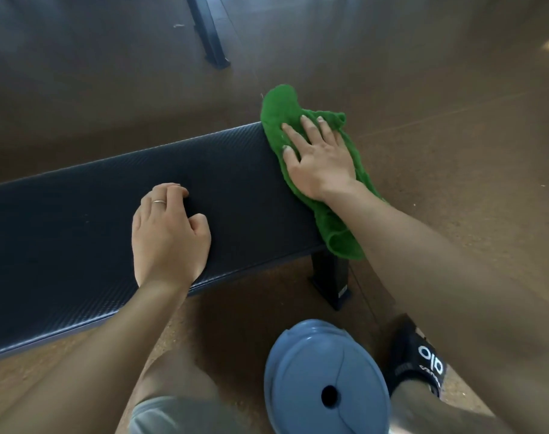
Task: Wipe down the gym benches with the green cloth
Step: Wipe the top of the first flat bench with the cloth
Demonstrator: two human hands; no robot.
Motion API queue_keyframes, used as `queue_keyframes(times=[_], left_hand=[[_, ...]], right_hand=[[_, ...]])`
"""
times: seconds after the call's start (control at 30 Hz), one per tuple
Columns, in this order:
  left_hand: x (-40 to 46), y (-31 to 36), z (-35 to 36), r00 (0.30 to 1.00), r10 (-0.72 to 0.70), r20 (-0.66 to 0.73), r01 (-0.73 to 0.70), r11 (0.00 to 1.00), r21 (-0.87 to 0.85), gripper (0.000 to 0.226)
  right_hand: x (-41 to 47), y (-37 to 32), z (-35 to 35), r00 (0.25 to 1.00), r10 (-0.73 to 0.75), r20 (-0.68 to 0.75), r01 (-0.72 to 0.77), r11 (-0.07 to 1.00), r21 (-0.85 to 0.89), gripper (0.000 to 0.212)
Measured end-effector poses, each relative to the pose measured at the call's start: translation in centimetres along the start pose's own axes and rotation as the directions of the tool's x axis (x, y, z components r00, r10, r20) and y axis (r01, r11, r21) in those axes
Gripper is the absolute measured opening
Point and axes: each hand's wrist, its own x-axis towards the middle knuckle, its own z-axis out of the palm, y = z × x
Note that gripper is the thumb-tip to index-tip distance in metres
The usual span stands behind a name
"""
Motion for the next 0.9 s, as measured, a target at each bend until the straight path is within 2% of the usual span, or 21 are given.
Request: queue_keyframes(times=[0.13, 0.27, 0.33, 0.57, 0.8, 0.9], left_hand=[[-0.1, -0.1, 0.0, 1.000, 0.012, -0.007, -0.012, 1.000, -0.007, 0.037], [-0.2, 0.0, -0.1, 1.000, 0.024, 0.014, -0.024, 1.000, -0.019, 0.040], [-0.4, -0.1, -0.2, 0.999, 0.028, 0.022, -0.027, 0.999, -0.025, 0.043], [-0.6, -0.2, -0.3, 0.999, 0.036, 0.021, -0.035, 0.998, -0.043, 0.044], [-0.4, -0.3, -0.1, 1.000, 0.004, 0.002, -0.004, 0.999, -0.048, 0.042], [-0.4, -0.1, -0.3, 1.000, -0.010, -0.002, 0.010, 0.999, -0.041, 0.039]], right_hand=[[-3.2, -1.8, 0.6, 0.996, 0.084, -0.029, -0.082, 0.995, 0.053, 0.061], [-10.6, -3.4, 2.3, 0.995, 0.086, -0.056, -0.080, 0.992, 0.094, 0.060], [-11.4, -3.8, 2.6, 0.995, 0.094, -0.043, -0.090, 0.992, 0.090, 0.059], [-8.2, -2.8, 1.7, 0.997, 0.077, -0.023, -0.076, 0.996, 0.042, 0.060], [-1.2, -1.5, 0.0, 0.994, 0.109, 0.017, -0.109, 0.994, 0.016, 0.060], [-2.2, -1.8, 0.1, 0.991, 0.130, 0.010, -0.130, 0.991, 0.040, 0.060]])
